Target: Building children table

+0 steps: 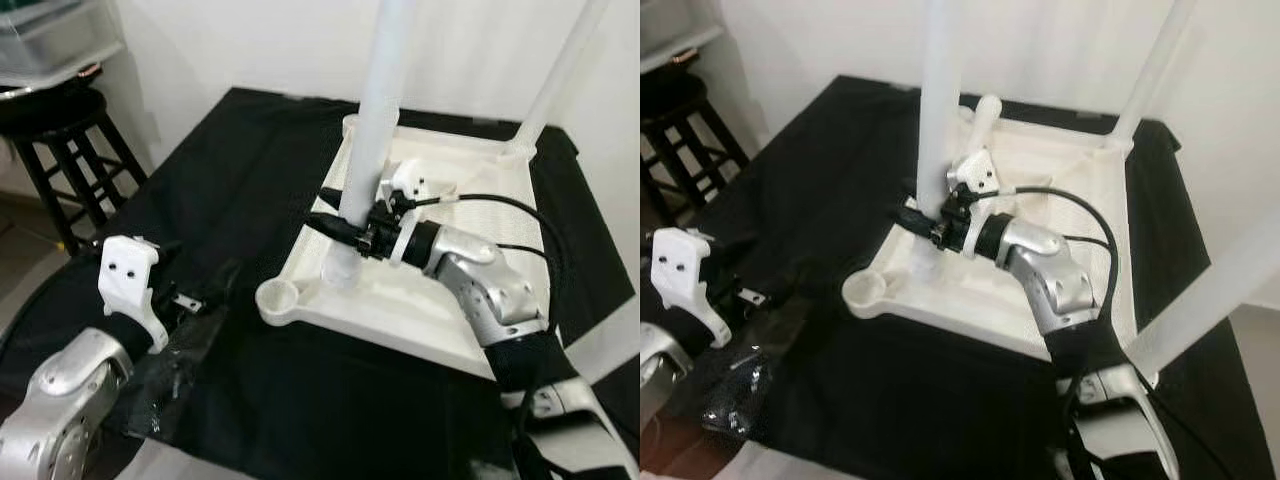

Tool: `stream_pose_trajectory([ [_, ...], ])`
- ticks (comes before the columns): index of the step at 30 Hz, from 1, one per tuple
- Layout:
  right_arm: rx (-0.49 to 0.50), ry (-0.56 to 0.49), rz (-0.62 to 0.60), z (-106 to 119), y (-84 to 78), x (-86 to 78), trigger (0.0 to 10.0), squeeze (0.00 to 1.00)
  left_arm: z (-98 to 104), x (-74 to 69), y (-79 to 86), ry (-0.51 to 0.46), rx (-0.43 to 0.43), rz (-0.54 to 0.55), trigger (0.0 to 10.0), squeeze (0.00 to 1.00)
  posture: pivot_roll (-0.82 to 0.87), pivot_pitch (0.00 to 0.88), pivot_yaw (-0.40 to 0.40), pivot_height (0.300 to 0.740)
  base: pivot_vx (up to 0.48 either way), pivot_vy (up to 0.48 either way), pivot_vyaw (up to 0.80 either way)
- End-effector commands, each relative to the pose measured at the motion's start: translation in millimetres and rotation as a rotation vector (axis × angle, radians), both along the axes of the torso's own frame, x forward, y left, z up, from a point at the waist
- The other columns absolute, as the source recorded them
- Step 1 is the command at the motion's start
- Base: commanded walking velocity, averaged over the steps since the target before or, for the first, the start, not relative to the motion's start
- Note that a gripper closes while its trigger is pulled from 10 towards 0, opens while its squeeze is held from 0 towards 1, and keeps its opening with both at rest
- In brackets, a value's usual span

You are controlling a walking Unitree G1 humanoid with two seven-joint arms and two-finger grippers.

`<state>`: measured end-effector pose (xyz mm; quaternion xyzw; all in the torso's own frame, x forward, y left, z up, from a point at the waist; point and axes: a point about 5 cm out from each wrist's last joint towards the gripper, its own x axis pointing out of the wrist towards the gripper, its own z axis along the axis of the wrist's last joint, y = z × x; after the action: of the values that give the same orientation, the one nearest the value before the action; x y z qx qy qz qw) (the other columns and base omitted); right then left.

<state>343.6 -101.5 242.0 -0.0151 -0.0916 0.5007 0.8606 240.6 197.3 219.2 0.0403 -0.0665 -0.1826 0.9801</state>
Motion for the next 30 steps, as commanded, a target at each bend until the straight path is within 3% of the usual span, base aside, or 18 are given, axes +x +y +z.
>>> stream_pose_trajectory([
  [1,-0.005,-0.018,0.042,2,10.5,-2.7,10.0,0.0,-2,-2.5,3.8,0.01,0.015,0.013,10.0,0.0,0.07,0.195,-0.059,0.74,0.0,0.0,0.0],
  [10,-0.006,-0.03,0.016,13,2.5,12.9,10.0,0.0,4,-5.7,4.6,-0.003,0.019,0.002,10.0,0.0,0.07,0.22,-0.051,0.74,0.0,0.0,0.0],
  [15,-0.079,-0.005,0.175,10,-12.5,7.9,10.0,0.0,7,-7.6,2.7,0.002,0.043,-0.008,10.0,0.0,0.08,0.243,-0.052,0.74,0.0,0.0,0.0],
  [19,-0.093,0.001,0.206,10,-17.6,7.1,10.0,0.0,7,-7.9,1.0,0.001,0.075,-0.013,10.0,0.0,0.08,0.248,-0.053,0.74,0.0,0.0,0.0],
  [21,-0.092,0.001,0.203,12,-20.2,10.0,10.0,0.0,7,-7.9,-1.1,-0.002,0.112,-0.02,10.0,0.0,0.07,0.25,-0.052,0.74,0.0,-0.457,0.0],
  [30,-0.079,-0.002,0.214,12,-20.8,11.2,10.0,0.0,7,-5.6,-1.4,0.012,0.098,-0.009,10.0,0.0,0.08,0.253,-0.052,0.74,0.0,-0.415,0.0],
])
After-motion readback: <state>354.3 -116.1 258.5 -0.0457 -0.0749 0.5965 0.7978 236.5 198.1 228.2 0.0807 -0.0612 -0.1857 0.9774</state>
